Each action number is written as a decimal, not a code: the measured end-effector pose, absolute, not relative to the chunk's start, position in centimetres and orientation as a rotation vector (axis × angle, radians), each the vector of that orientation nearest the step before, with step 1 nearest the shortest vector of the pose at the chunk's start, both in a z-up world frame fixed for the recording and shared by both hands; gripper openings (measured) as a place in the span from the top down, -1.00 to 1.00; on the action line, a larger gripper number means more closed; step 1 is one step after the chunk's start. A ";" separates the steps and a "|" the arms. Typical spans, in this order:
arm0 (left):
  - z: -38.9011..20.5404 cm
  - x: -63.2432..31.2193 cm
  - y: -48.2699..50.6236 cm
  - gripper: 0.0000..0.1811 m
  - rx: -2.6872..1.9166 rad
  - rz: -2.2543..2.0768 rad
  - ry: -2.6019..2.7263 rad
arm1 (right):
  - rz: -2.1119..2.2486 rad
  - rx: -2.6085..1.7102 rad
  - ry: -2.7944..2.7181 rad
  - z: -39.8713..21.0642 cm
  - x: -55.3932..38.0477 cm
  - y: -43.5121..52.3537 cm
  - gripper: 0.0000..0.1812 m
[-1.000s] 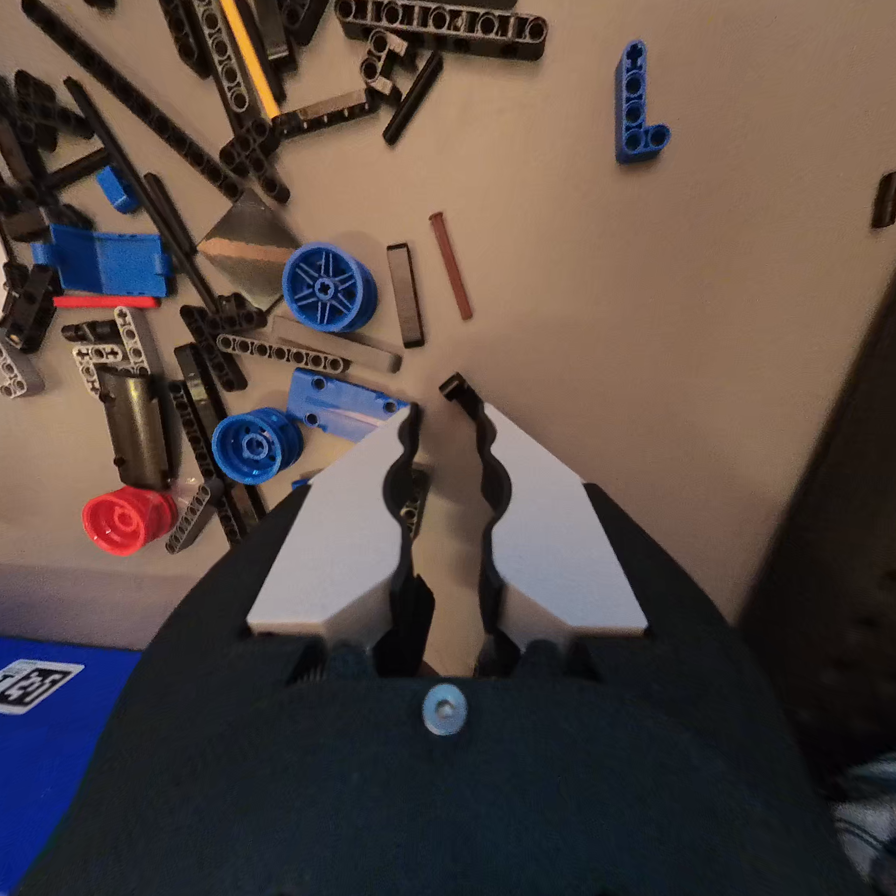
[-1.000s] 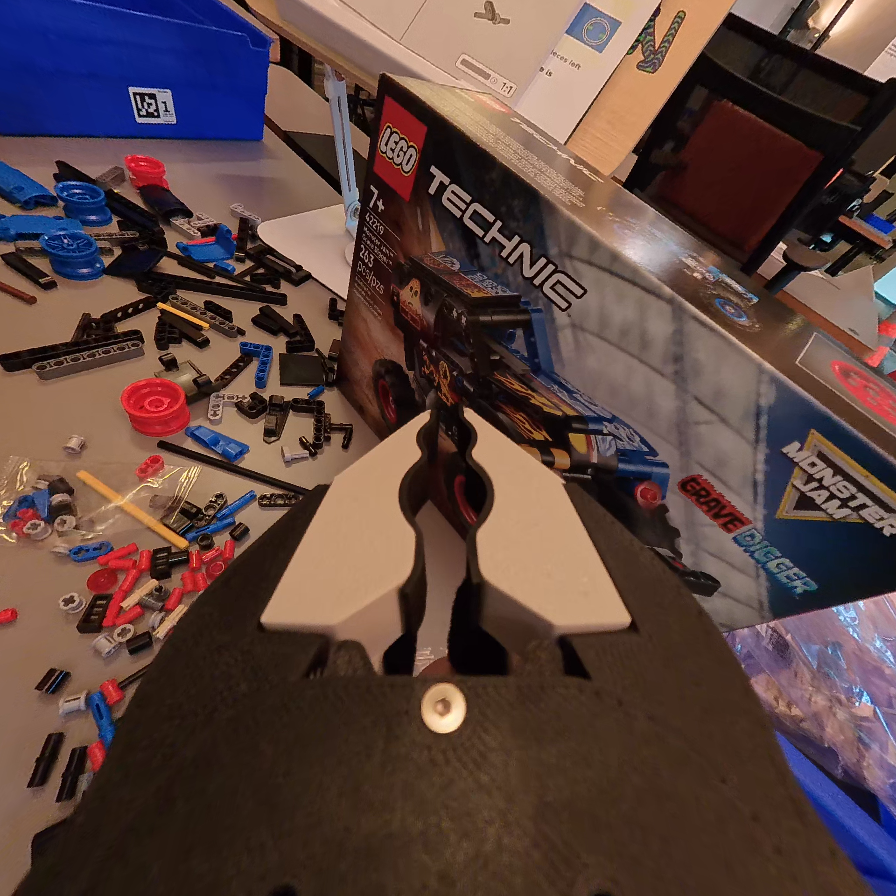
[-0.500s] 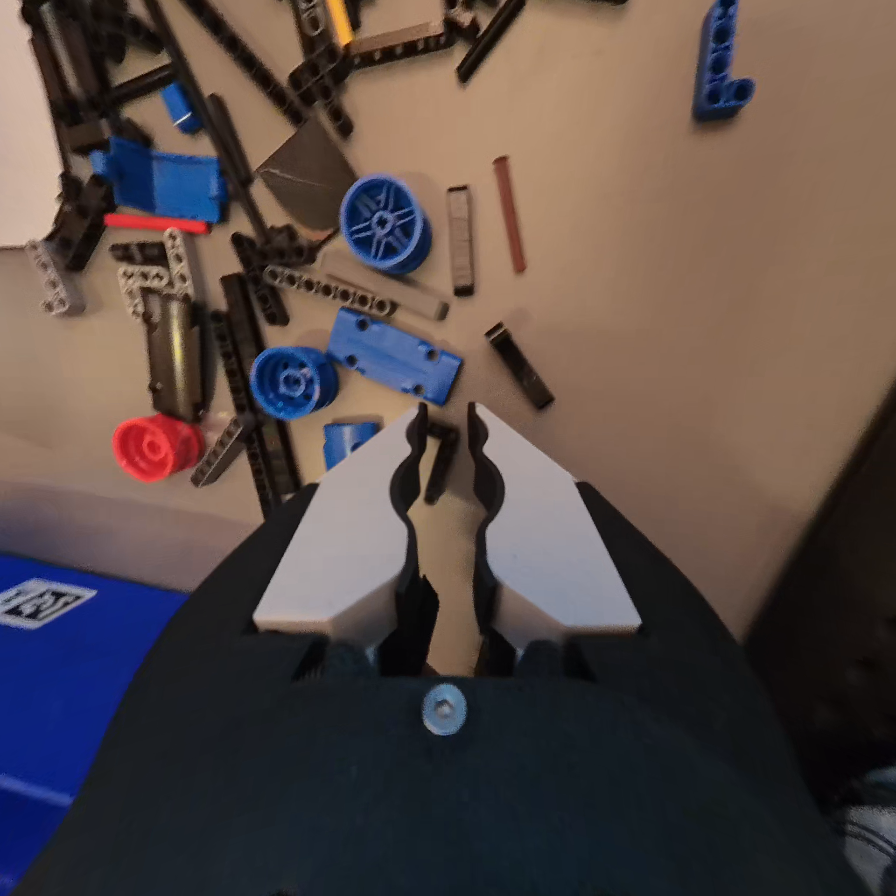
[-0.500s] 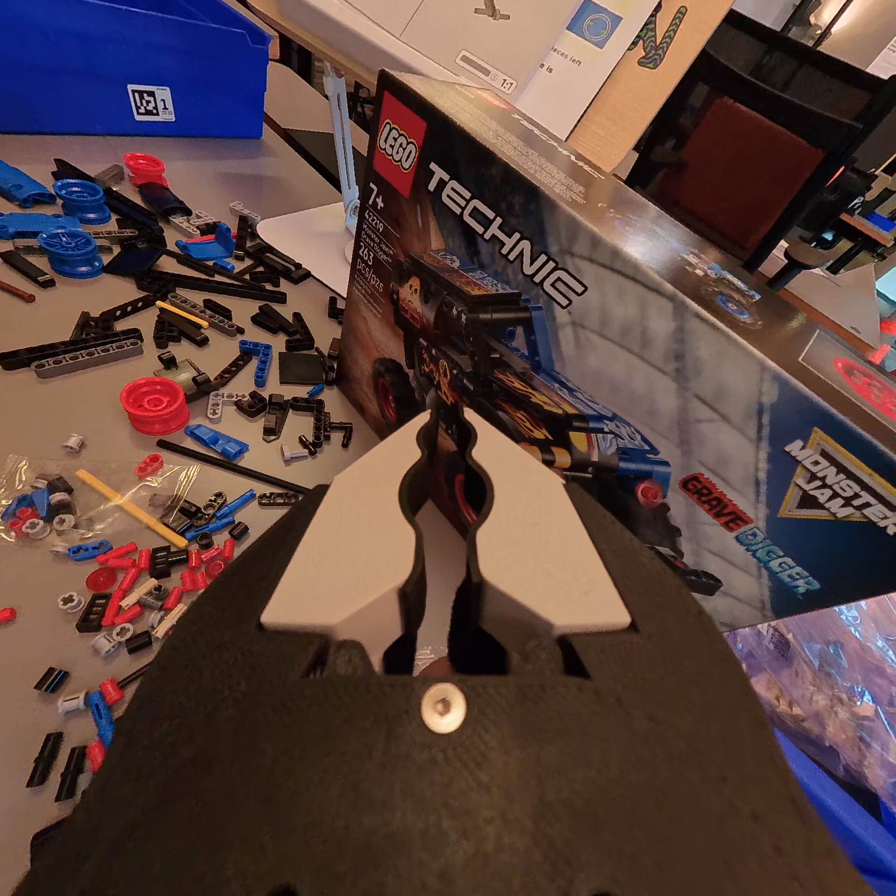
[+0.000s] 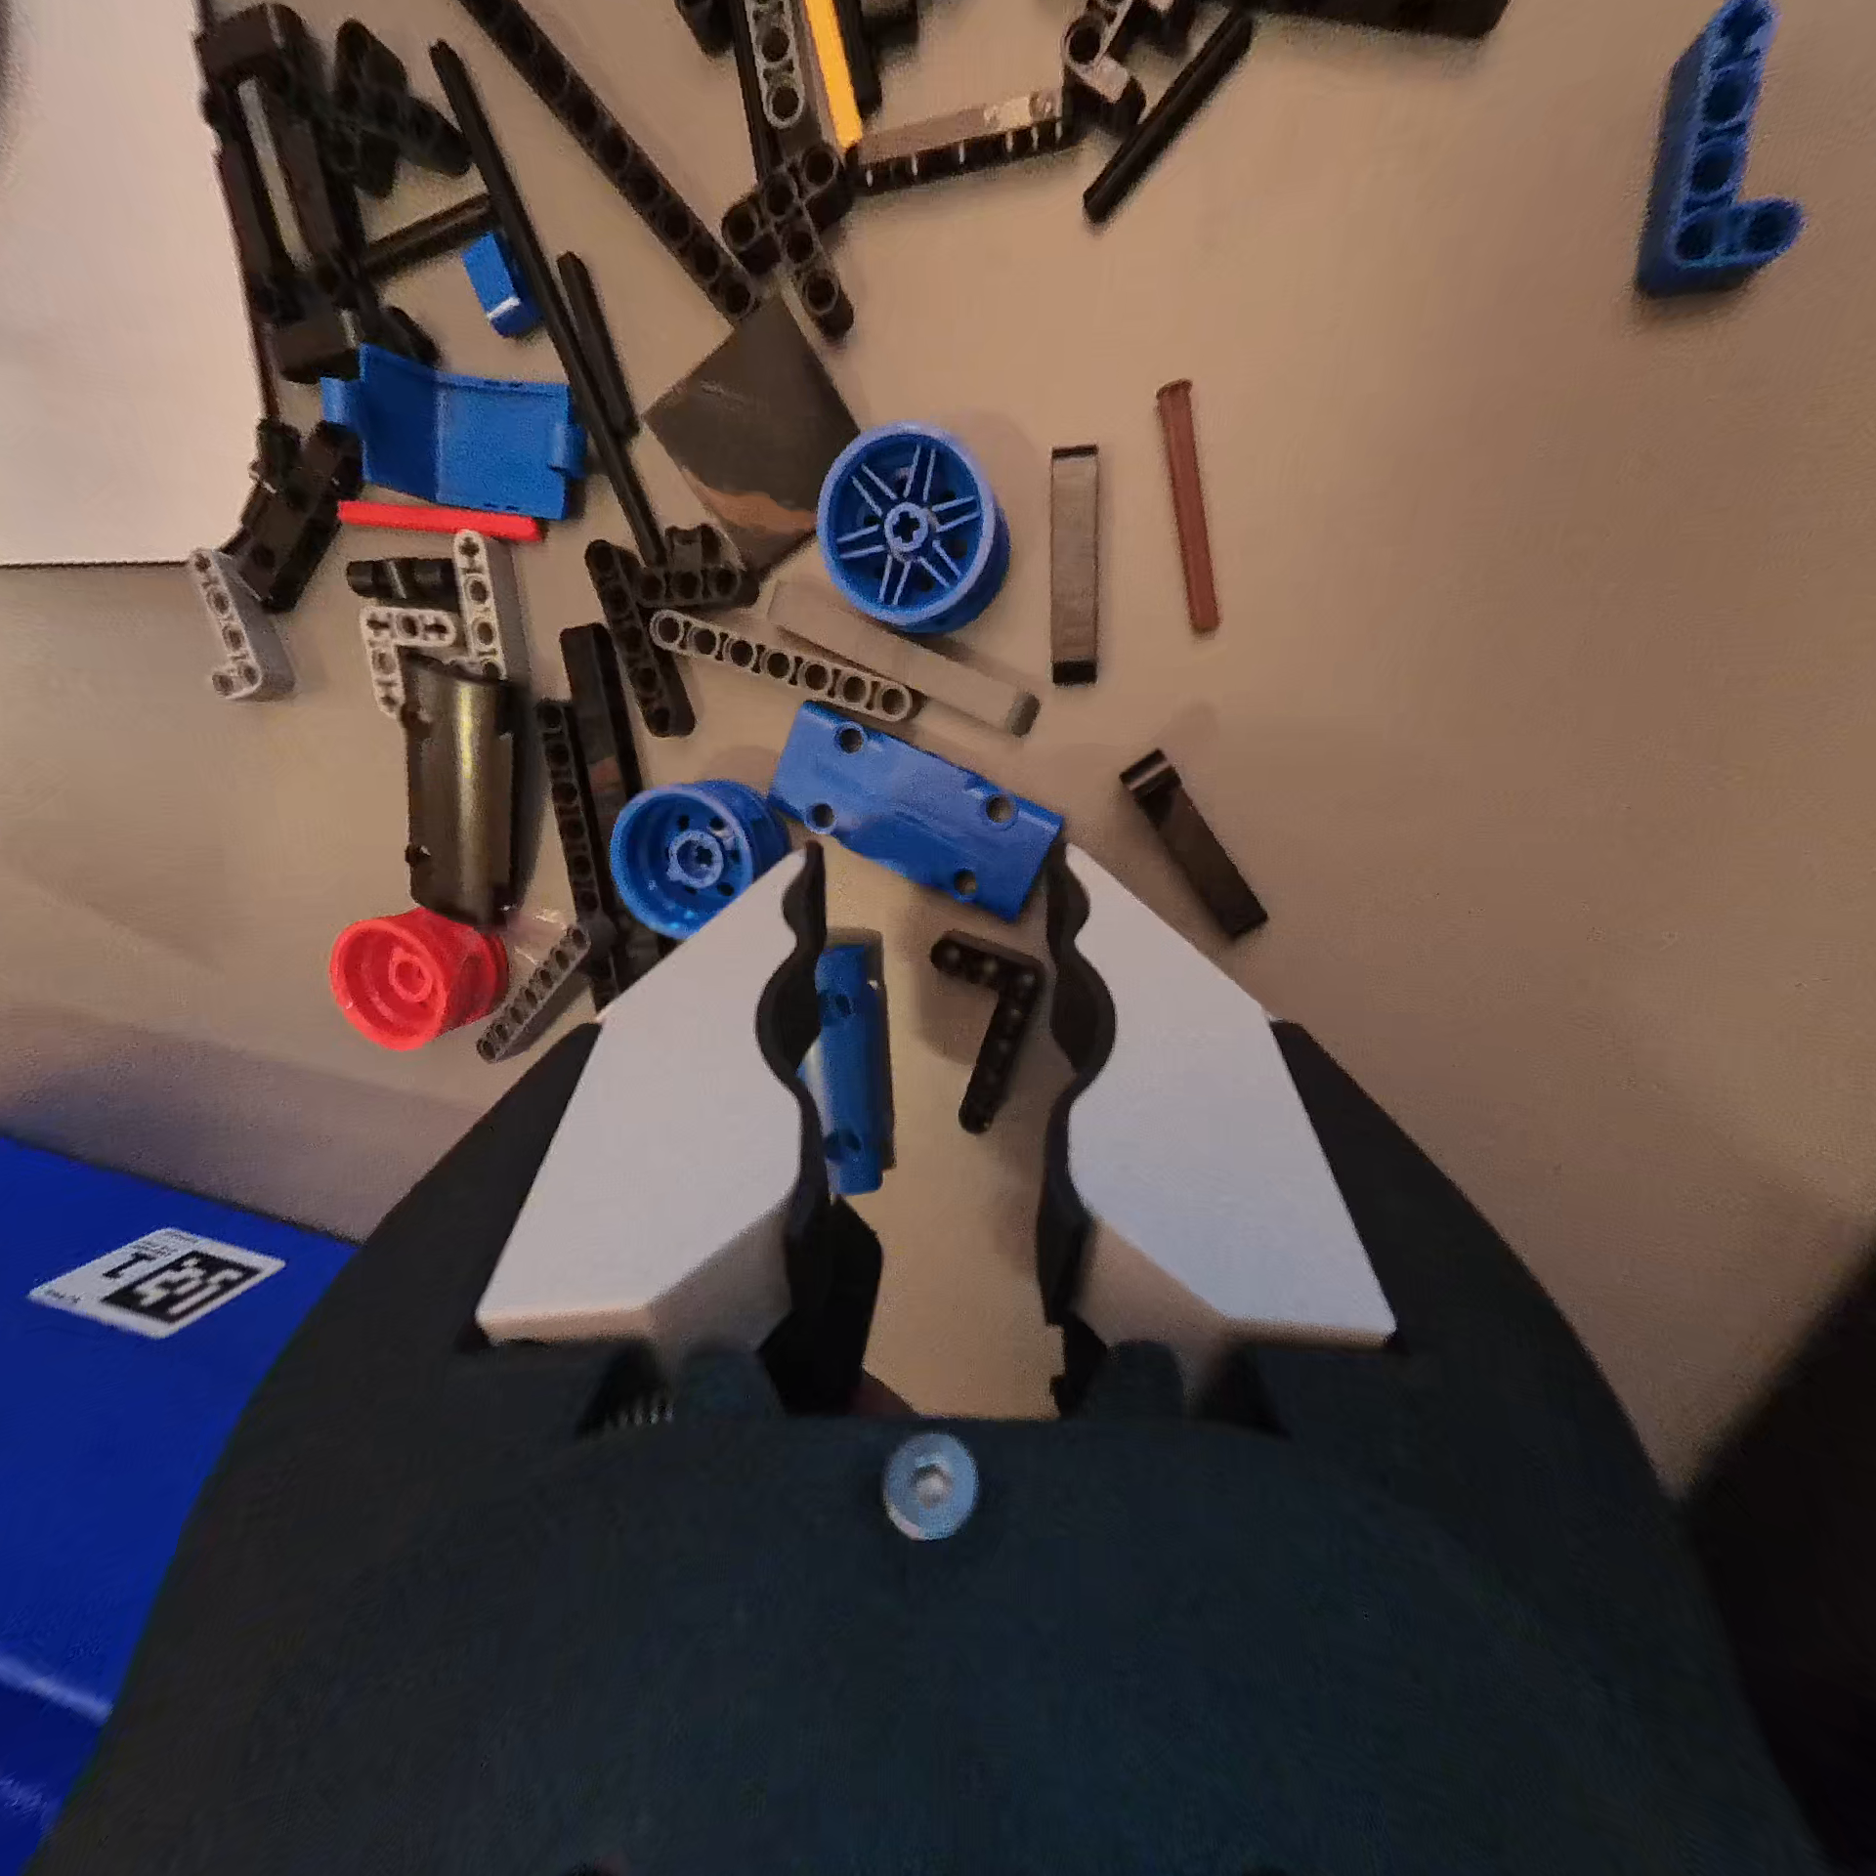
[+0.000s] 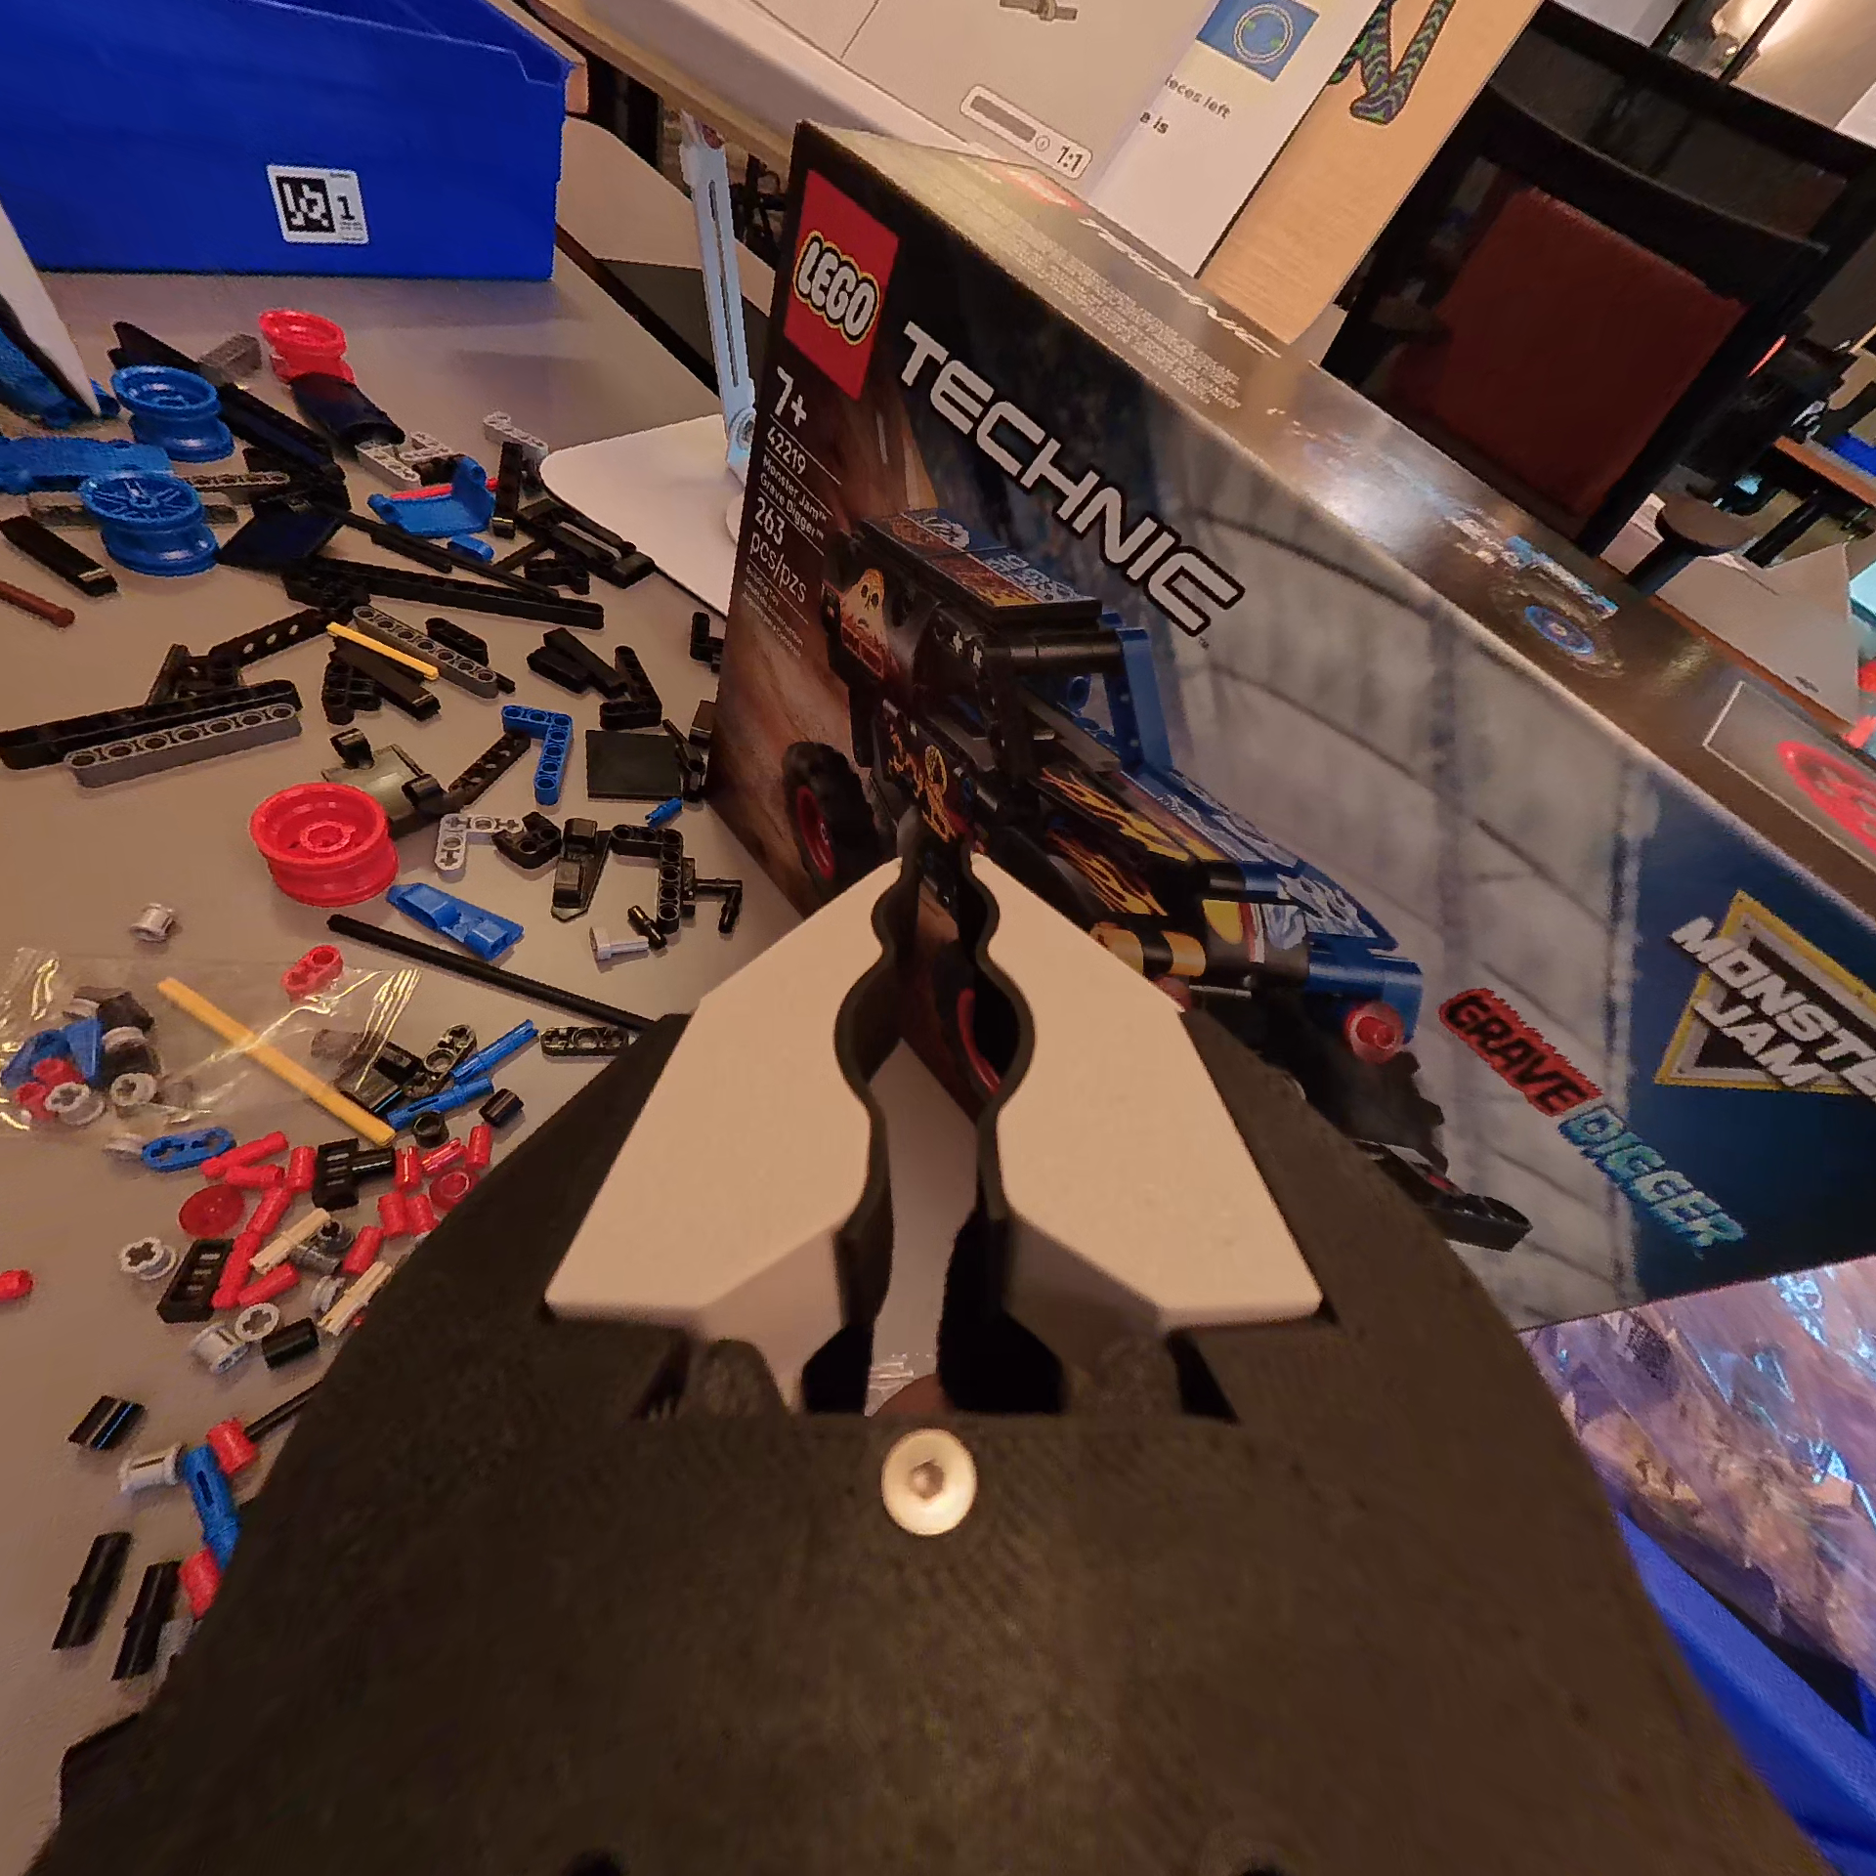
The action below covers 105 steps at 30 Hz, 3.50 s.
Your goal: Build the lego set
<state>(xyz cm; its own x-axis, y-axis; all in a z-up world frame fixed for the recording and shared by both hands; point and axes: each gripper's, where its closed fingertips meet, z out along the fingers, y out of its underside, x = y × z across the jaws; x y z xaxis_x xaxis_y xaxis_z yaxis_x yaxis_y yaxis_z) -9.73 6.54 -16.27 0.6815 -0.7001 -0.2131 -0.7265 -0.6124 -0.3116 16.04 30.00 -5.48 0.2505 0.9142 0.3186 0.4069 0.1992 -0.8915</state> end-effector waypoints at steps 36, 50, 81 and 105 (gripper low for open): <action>-15.5 -17.8 14.9 0.90 -2.627 0.352 1.196 | 0.570 -1.419 -1.357 -6.5 15.7 30.2 0.93; -14.8 -20.8 15.8 0.93 -2.701 0.459 1.060 | 0.567 -1.419 -1.353 -6.4 15.8 30.3 0.93; -15.7 -18.3 20.2 0.92 -2.536 0.456 1.112 | 0.556 -1.432 -1.366 -6.8 15.8 30.4 0.93; -13.2 -3.5 5.8 0.92 -2.350 0.155 1.085 | 0.555 -1.425 -1.394 -7.0 15.6 29.9 0.93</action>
